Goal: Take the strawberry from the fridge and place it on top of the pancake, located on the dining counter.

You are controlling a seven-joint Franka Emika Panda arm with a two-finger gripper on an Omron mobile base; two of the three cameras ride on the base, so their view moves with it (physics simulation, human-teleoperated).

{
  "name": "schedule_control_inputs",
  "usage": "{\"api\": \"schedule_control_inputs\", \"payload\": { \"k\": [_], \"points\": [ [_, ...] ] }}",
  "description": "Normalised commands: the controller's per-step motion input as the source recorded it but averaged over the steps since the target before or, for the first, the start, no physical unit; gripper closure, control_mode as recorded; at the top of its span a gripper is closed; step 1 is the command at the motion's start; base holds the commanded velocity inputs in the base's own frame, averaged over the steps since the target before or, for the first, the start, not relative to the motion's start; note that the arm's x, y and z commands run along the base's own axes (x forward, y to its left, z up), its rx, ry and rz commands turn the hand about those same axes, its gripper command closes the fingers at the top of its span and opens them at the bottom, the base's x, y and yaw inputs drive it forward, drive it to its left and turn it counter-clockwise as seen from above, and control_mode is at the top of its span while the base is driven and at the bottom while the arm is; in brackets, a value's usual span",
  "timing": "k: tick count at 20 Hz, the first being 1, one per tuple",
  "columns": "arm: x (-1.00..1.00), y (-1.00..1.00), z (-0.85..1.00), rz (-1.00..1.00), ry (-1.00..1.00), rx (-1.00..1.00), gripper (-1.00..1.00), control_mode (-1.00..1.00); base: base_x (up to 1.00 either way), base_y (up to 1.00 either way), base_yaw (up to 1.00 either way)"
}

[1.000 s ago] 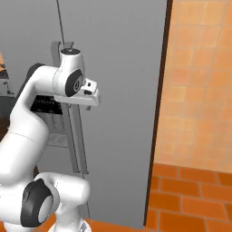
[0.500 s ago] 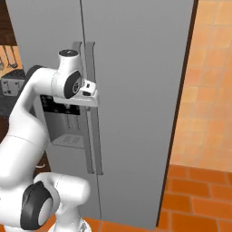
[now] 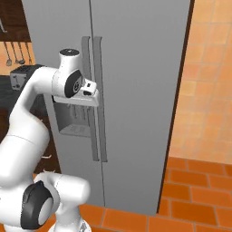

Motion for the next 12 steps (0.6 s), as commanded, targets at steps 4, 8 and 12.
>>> {"api": "schedule_control_inputs", "payload": {
  "k": [4, 8, 12],
  "points": [
    [0.19, -0.14, 0.0, 0.0, -0.11, 0.0, -1.0, -1.0, 0.0, 0.0, 0.0],
    [0.81, -0.16, -0.01, 0.0, -0.11, 0.0, -1.0, -1.0, 0.0, 0.0, 0.0],
    [0.9, -0.01, -0.22, 0.0, -0.15, 0.0, -1.0, -1.0, 0.0, 0.0, 0.0]
  ]
}}
